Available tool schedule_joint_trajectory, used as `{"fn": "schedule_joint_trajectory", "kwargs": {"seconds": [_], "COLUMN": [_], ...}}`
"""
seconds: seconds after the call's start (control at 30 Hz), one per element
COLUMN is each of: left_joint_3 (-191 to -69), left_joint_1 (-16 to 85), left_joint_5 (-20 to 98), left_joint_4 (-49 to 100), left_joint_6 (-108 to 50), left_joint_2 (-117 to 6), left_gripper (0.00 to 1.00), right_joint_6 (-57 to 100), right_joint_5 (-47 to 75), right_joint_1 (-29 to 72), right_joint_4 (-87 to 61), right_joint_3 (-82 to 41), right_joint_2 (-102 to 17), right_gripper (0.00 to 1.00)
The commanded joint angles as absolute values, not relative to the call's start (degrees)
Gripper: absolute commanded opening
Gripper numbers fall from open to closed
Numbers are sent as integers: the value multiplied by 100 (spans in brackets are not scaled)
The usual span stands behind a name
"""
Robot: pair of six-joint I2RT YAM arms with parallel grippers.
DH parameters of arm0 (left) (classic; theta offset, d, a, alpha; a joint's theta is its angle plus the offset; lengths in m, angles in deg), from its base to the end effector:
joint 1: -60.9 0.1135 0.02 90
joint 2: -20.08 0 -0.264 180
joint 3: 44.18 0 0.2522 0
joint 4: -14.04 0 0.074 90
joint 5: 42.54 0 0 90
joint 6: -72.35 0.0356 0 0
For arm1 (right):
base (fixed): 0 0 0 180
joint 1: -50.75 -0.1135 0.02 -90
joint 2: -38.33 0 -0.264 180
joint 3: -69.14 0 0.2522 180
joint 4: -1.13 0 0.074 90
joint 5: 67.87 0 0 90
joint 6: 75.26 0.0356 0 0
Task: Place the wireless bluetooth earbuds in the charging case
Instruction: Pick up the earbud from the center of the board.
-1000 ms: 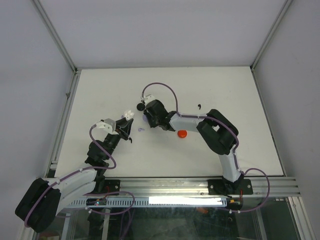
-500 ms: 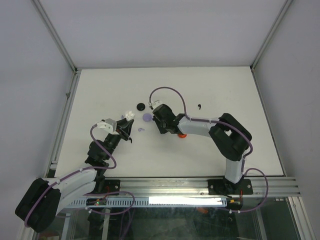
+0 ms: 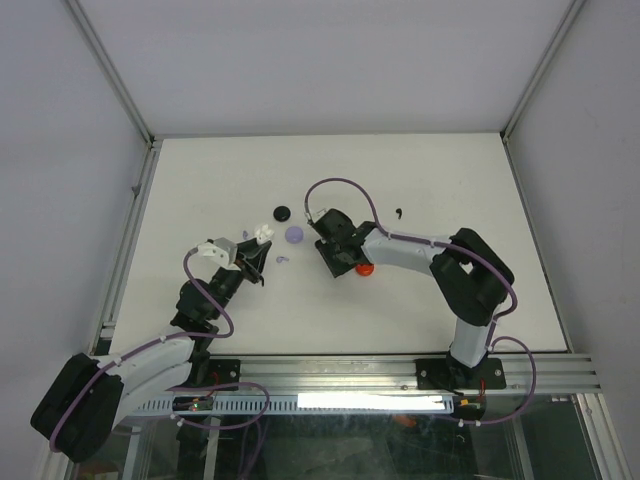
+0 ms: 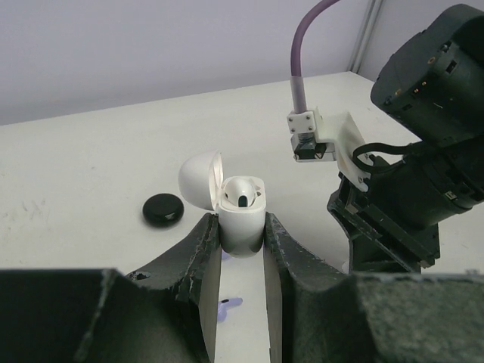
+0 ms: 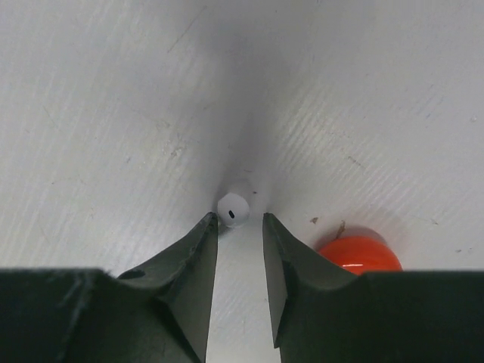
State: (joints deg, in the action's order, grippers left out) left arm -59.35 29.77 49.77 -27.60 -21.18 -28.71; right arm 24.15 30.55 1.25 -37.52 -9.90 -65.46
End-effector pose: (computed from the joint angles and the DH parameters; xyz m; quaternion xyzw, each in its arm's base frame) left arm 0.1416 -0.0839 0.1878 0.1417 0.6405 -0.2122 0.7244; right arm 0.2383 0.2710 0.1666 -0.3168 0.9175 0.0506 0.2349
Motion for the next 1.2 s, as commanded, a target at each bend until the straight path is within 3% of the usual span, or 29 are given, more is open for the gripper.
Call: {"fn": "schedule_joint_trajectory", "kwargs": {"seconds": [0.0,0.27,0.57,1.17], "left_joint_3": [-5994,-6032,-6071,-6003], "left_joint_1": [2962,2962,2962,2966], "left_joint_5": [4743,4612,4435,3190], "left_joint_4": [-3026,-3012,-3014,-4186], "left_joint_6": [-2073,-2065,-2047,-2122], "left_joint_2": [-2918,-3009,-3078,-3561], "left_gripper": [0,0,0,0], "right_joint_6": [2195,2052,2014,2073], "right_joint_5": [2755,2639,2695,4442], "right_joint_1": [180,255,296,-355], "right_joint_4": [-4202,-4155,-4210,-3826], "right_joint_3": [-1416,-1536,-1508,-1289], "right_joint_2": [-6611,-6889,-6881,-4764], "right_gripper": [34,33,20,17]}}
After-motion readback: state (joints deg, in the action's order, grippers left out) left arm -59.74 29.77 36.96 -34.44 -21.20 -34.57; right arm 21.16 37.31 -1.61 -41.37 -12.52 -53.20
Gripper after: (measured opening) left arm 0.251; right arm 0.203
